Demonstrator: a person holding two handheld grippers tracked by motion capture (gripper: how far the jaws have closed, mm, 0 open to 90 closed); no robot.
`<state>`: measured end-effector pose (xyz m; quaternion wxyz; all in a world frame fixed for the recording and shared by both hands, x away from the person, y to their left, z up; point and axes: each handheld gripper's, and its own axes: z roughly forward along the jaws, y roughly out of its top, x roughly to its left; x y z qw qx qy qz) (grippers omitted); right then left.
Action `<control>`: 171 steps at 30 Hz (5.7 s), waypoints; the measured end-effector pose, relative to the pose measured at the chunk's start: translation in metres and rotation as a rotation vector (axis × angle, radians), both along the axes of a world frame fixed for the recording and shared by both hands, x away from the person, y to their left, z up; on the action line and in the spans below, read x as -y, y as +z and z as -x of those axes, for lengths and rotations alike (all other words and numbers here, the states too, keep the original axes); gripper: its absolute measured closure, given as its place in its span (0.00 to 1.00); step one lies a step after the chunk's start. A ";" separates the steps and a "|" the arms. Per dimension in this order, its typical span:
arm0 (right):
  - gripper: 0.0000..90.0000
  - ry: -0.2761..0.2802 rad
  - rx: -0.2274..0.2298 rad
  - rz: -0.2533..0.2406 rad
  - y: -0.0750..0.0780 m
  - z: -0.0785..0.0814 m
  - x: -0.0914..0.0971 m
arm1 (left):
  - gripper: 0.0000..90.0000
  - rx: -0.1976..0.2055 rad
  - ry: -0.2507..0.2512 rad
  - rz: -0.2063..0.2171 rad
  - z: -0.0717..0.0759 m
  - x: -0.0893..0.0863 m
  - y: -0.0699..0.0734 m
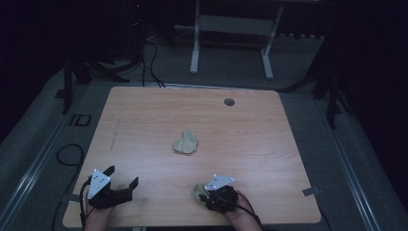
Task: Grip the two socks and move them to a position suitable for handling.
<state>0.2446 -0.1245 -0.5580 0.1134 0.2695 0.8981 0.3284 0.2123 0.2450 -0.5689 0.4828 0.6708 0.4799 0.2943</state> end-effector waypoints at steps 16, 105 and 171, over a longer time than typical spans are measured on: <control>0.56 0.006 0.038 -0.030 0.029 -0.006 0.013 | 0.06 -0.138 -0.219 -0.029 0.004 0.059 0.013; 0.44 -0.240 -0.027 -0.034 0.030 -0.005 0.106 | 0.42 -0.385 -0.468 -0.102 -0.013 0.168 0.008; 0.40 -0.128 -0.027 0.108 0.010 -0.189 -0.098 | 0.16 -0.400 -0.423 -0.038 -0.015 0.112 -0.002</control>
